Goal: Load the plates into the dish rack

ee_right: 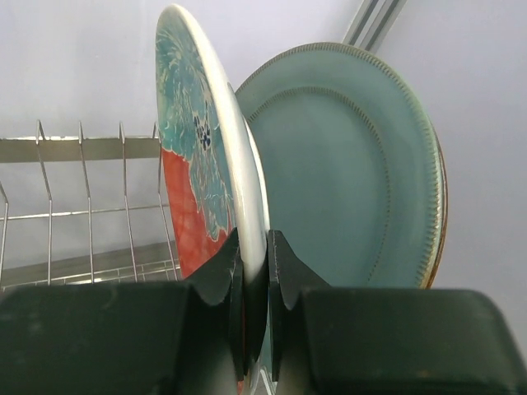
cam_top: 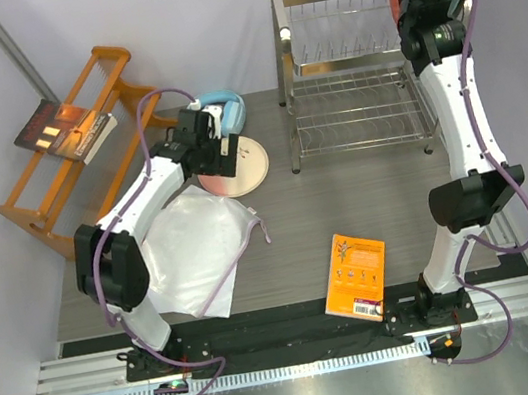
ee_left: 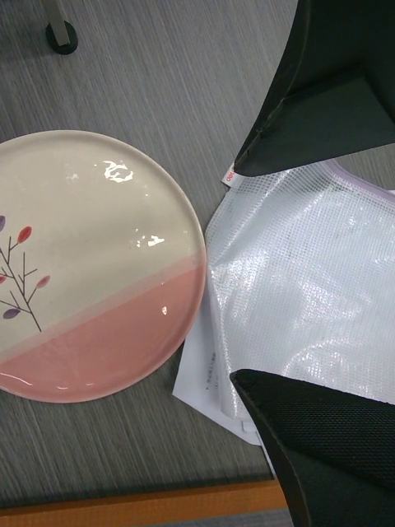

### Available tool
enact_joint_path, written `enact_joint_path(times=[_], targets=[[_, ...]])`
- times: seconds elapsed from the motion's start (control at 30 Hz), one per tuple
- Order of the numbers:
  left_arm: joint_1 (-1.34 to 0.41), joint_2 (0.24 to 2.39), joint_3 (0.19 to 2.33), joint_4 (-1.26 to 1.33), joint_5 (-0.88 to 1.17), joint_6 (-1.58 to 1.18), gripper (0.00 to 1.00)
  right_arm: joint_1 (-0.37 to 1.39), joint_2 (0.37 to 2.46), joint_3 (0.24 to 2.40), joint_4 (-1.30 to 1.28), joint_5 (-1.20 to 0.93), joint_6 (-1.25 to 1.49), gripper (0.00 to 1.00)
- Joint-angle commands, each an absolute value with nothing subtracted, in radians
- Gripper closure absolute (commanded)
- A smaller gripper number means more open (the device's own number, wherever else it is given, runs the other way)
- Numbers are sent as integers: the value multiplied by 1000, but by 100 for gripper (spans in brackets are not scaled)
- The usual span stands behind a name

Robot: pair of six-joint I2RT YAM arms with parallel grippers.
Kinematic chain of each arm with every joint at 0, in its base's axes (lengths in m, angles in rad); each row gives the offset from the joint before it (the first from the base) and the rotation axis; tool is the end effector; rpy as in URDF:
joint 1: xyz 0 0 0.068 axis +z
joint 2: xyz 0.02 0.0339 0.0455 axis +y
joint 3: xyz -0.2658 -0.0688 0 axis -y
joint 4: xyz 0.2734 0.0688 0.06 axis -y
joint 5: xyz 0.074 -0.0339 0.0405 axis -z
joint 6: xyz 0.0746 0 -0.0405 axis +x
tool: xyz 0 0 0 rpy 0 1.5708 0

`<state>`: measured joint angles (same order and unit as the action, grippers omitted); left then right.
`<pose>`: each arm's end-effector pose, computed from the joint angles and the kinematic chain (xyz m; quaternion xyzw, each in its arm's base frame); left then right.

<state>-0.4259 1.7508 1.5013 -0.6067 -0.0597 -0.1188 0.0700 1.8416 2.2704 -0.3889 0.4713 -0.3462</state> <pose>0.4067 -0.1796 0.2535 0.1329 0.9270 -0.0671 0.3442 0.4564 -0.0020 0.5435 0.0255 0.6940 -0.2567 0.6722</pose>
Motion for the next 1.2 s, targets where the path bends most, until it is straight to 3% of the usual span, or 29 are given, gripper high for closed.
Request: enact_joint_path(times=[0.0,0.2,0.23,0.27,0.37,0.4,0.57,0.9,1.1,1.17], targets=[[-426,1752,1509,-574,-48,-123,1,81,1750,2290,-184,457,-357,99],[-426,1750,1497,-566,-58,-123,1,83,1752,2261,-192,446,-359,99],[-426,1750,1493,-557,-67,-117,1,81,1747,2255,-193,440,-351,95],[-426,1753,1491,-551,-108,-117,1,81,1743,2249,-198,413,-348,78],[-420,1767,1499,-528,-166,-88,1,83,1720,2244,-202,399,-338,41],[-417,1775,1500,-505,-163,-72,0,83,1710,2247,-201,403,-339,38],[-416,1795,1517,-471,-152,-20,1,84,1660,2247,-199,379,-356,33],[-365,1802,1476,-548,-175,-159,1,84,1545,2175,-144,362,-281,34],[-348,1819,1427,-503,-158,-189,10,83,1447,2020,-210,226,-91,38],[-333,1859,1439,-494,-135,-196,17,83,1399,1953,-288,58,-51,40]])
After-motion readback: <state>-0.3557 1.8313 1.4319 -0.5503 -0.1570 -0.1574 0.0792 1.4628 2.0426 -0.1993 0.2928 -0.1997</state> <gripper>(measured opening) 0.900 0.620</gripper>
